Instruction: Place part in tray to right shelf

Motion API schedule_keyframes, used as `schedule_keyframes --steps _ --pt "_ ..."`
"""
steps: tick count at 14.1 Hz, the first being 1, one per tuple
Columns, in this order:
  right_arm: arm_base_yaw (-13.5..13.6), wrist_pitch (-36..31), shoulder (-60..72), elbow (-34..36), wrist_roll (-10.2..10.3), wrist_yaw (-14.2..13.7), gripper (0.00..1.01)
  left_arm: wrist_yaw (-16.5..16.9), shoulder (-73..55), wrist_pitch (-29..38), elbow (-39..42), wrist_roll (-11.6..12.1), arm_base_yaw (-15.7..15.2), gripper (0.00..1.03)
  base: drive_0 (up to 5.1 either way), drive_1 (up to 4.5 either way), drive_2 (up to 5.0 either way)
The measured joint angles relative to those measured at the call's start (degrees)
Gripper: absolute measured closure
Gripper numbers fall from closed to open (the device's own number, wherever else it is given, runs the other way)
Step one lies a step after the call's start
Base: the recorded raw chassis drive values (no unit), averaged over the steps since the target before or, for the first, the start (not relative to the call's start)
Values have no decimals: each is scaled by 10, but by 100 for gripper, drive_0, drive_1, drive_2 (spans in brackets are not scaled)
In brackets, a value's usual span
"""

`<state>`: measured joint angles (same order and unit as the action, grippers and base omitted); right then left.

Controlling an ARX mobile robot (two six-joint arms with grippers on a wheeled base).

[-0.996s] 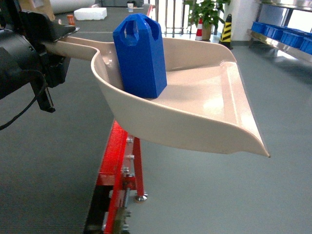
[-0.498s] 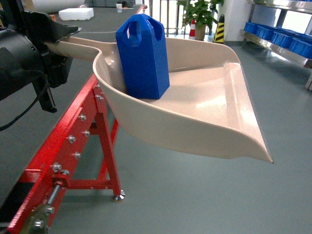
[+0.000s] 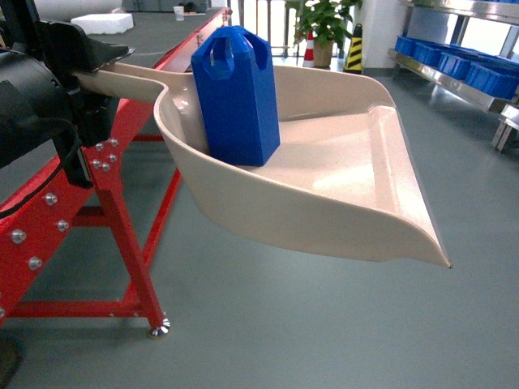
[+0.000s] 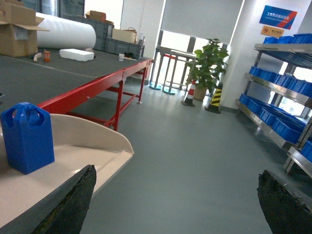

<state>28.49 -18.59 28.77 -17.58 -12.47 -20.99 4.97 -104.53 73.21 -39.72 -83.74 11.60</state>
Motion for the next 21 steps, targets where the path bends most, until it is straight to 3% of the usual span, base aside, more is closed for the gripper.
schedule_keyframes --steps 15,17,21 --pt "0 0 1 0 0 0 3 0 0 0 0 0 1 91 494 -171 -308" --pt "0 -1 0 0 0 -2 3 5 0 4 0 -1 9 91 0 0 0" --pt "0 0 0 0 0 0 3 2 0 -1 1 -1 3 91 12 445 -421"
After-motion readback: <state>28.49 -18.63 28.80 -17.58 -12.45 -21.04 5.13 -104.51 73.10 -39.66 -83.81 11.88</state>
